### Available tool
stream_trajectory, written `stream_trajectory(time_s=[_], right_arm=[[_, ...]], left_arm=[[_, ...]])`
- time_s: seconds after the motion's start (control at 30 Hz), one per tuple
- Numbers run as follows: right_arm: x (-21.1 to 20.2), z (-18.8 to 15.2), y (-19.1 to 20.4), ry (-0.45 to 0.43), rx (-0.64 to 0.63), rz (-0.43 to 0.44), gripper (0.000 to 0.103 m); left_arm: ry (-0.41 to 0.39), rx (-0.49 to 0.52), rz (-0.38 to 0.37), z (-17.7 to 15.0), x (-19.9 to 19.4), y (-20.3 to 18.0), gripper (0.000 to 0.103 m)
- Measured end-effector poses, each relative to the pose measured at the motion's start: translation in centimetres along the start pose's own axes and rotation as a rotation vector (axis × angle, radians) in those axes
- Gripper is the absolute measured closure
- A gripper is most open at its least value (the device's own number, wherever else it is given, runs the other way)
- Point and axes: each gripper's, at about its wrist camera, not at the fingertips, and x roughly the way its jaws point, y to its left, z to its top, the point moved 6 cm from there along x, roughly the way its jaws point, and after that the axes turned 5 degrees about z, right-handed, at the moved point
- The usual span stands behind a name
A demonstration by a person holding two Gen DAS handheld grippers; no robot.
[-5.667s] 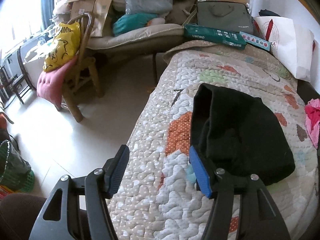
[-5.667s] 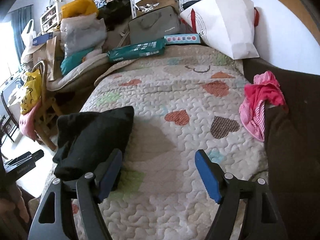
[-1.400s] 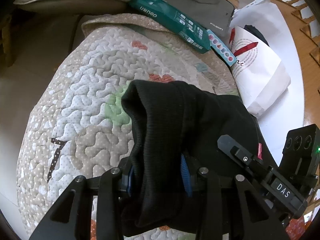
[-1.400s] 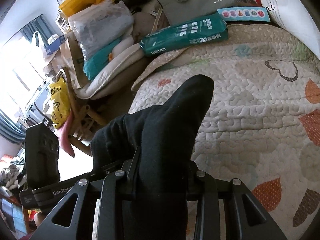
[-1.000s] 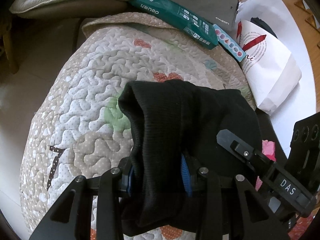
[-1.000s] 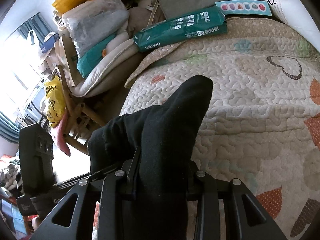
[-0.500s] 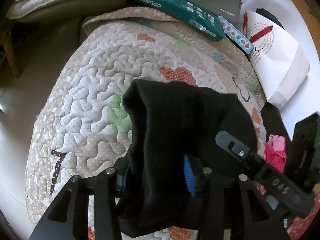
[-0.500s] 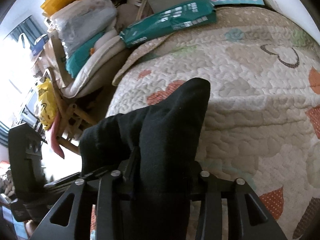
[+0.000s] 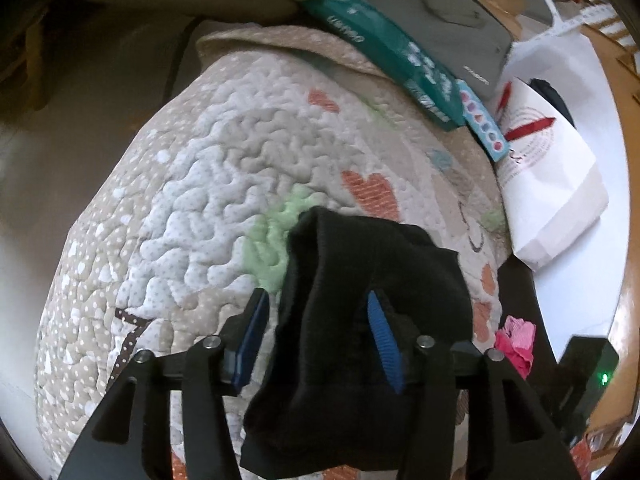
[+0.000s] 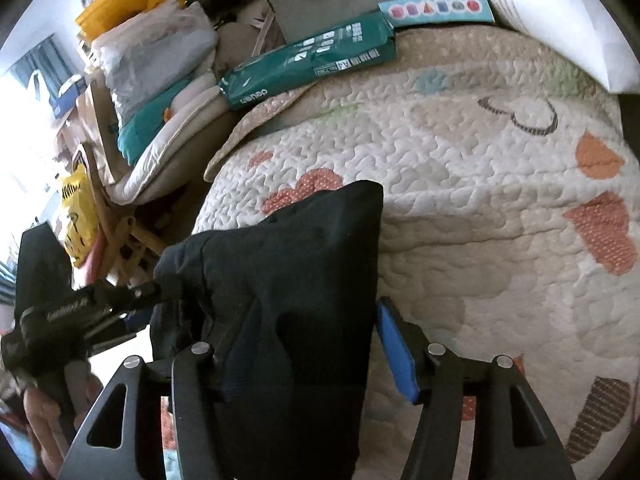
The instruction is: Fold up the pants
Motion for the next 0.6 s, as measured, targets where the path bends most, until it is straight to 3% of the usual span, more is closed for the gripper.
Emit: stream_trajectory(time_s=[0.13, 0.33, 0.47, 0.6], right_arm=[[1.2, -1.0, 0.3, 0.04, -0.036, -0.042, 0.035], [1.6, -1.2, -0.2, 0.042, 0.022, -0.029, 0.03], [-1.9, -1.1, 1.0, -0.013, -0.042, -0.057, 0.03], [-6.4, -2.9, 2.1, -0.064, -0.12, -0.098, 0.028]], left_arm=[[0.026, -0.071, -0.005, -0.1, 1.1, 1.4, 0.031], [0.012, -0.085, -0.025, -0.3, -0.5, 0.9, 0.031], [-0.039, -0.046, -0.039, -0.8, -3.5, -0.3, 0.031], [-0.098, 0.036, 0.032, -3.7, -7.1, -1.1, 0.031]])
